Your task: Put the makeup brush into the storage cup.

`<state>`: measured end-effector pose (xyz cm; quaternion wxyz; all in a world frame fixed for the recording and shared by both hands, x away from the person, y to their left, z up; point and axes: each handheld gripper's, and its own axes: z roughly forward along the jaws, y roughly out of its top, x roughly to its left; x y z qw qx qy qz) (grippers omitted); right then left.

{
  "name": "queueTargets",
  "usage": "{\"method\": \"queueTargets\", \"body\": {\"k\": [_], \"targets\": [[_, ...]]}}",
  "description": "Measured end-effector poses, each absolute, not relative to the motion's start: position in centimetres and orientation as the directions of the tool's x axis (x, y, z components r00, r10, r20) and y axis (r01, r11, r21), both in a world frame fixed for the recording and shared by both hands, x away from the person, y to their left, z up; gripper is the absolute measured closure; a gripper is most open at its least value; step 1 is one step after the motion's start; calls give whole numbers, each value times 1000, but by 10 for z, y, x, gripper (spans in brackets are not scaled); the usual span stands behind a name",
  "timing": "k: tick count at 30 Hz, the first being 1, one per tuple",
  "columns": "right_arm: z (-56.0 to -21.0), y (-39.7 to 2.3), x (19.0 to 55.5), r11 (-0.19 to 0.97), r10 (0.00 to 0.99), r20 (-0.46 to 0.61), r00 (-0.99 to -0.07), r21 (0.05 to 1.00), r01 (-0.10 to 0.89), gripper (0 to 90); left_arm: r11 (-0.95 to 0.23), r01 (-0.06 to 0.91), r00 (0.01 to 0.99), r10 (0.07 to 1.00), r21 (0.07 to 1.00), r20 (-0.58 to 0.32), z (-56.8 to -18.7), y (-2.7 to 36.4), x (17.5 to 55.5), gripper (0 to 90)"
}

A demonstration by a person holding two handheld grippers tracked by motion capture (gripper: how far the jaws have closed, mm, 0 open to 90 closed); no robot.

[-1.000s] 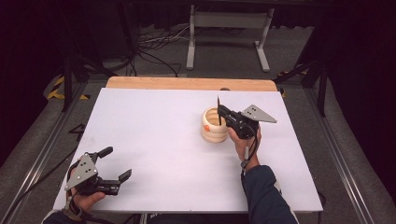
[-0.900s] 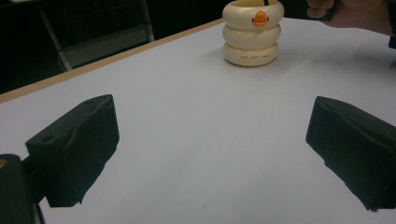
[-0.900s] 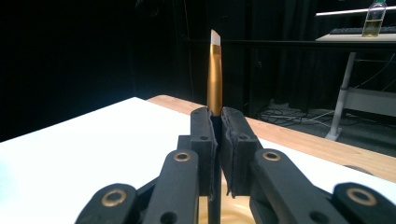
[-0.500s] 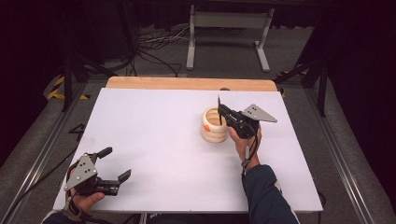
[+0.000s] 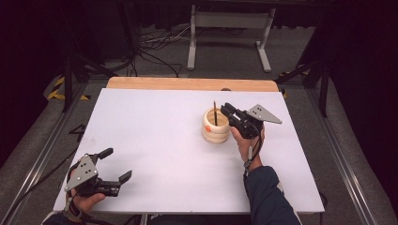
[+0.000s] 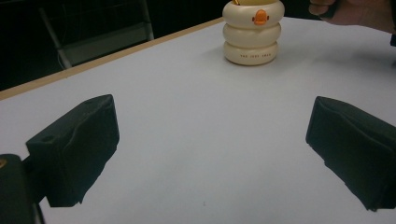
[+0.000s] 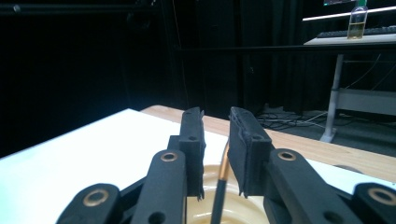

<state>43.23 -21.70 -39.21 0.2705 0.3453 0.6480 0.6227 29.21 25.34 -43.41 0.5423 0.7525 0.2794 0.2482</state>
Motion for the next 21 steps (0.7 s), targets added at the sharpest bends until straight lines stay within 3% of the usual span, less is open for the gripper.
{"method": "queueTargets", "body": {"k": [7,21], "targets": [[-390,-219,430,-17,790,76,-608,995,103,707,-258,152,721,689,954,72,-434,254,292,34],[-384,-217,427,39,822,21,-569,995,93,443,-262,154,721,689,953,73,-434,253,292,34]]}}
